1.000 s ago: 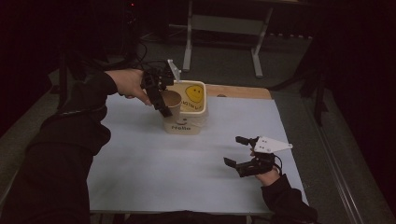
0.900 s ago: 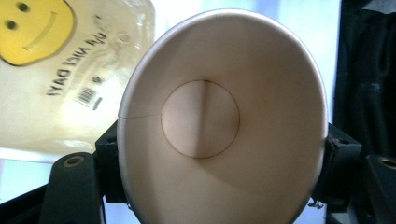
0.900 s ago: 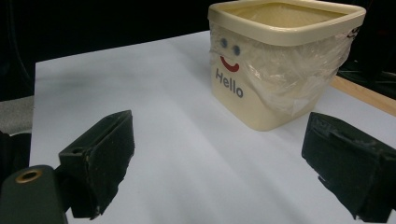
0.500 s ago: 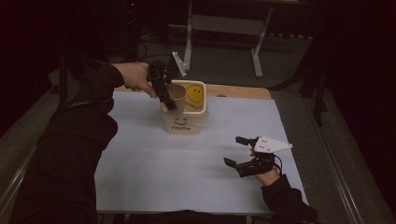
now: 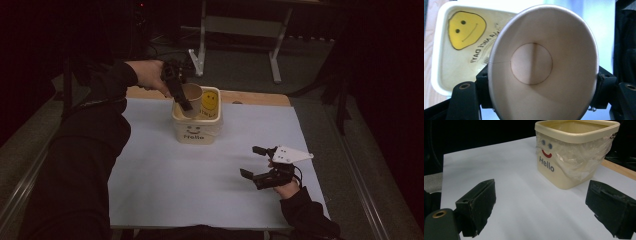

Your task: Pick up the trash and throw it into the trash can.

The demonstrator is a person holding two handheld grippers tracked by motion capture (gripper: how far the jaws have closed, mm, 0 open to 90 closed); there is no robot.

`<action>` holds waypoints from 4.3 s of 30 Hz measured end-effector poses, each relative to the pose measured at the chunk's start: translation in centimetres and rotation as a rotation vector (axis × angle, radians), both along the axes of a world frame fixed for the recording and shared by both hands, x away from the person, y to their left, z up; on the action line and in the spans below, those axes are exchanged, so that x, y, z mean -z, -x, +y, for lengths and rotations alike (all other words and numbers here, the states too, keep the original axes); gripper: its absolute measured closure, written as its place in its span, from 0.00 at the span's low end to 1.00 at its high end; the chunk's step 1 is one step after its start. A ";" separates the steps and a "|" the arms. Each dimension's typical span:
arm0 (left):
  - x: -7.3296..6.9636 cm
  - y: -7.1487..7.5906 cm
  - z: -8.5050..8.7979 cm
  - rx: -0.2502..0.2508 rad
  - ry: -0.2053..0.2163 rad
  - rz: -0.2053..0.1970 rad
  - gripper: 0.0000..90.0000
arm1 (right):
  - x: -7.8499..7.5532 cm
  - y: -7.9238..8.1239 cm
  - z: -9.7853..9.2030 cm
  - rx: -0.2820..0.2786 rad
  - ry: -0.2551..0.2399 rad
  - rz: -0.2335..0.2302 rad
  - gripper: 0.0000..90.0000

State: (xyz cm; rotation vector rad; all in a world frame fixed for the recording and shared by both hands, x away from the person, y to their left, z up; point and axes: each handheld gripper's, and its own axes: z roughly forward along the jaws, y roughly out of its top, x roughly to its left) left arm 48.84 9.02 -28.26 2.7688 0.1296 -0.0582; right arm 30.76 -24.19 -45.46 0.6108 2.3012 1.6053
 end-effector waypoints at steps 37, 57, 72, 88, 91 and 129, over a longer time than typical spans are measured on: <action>-0.5 -3.7 -1.1 0.003 -0.016 -0.028 0.33 | 0.0 0.1 -0.5 0.003 -0.008 0.008 0.10; 0.3 -5.1 -1.5 0.000 -0.019 -0.030 0.33 | 0.1 0.2 -0.6 0.006 -0.011 0.013 0.10; -0.4 -5.9 -1.2 -0.048 0.018 -0.054 0.25 | 0.1 0.2 -0.5 0.000 -0.008 0.015 0.10; -0.8 -5.8 -0.9 -0.130 0.081 -0.063 0.00 | 0.1 0.2 -0.5 -0.001 -0.007 0.016 0.10; -0.8 -5.5 -0.9 -0.131 0.092 -0.061 0.00 | 0.1 0.2 -0.4 -0.003 -0.007 0.013 0.10; -1.0 -0.4 3.6 -0.151 0.180 -0.048 0.00 | 0.0 0.4 0.0 -0.005 0.004 0.007 0.10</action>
